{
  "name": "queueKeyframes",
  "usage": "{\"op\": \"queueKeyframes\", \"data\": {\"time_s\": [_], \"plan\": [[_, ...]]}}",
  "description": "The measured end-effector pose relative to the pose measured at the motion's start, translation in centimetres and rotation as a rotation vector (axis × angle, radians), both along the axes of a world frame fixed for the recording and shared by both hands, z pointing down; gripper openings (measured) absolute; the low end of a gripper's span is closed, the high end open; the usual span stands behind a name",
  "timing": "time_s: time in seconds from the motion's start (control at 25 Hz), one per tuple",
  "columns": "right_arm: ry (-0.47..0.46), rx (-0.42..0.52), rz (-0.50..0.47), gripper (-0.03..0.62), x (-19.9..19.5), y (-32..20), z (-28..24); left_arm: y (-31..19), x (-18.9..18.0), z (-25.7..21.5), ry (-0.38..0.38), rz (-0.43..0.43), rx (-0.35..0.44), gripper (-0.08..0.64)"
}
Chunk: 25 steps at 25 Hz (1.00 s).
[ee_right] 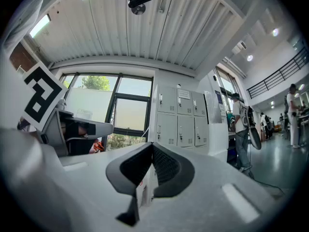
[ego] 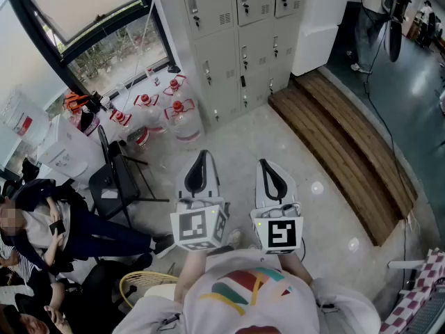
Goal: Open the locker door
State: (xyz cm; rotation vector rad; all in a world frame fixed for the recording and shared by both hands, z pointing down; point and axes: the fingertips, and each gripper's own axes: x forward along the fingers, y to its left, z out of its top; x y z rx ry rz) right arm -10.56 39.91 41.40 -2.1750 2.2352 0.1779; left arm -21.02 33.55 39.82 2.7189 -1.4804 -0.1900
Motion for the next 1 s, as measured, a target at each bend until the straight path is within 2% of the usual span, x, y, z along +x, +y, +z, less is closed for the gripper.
{"op": "queueKeyframes", "data": {"time_s": [0.2, 0.48, 0.76, 1.0], "plan": [[0.028, -0.005, -0.018, 0.002, 0.3, 0.4, 0.3, 0.5, 0.9, 0.4, -0.001, 0.0, -0.005, 0.02], [0.01, -0.017, -0.025, 0.002, 1.7, 1.0, 0.6, 0.8, 1.8, 0.6, 0.002, -0.012, -0.016, 0.02], [0.033, 0.012, -0.045, 0.002, 2.8, 2.1, 0.9, 1.6, 2.2, 1.5, 0.028, -0.051, -0.022, 0.02], [0.021, 0.006, -0.08, 0.002, 3.6, 0.9, 1.8, 0.0, 3.0, 2.6, 0.037, -0.072, -0.046, 0.02]]}}
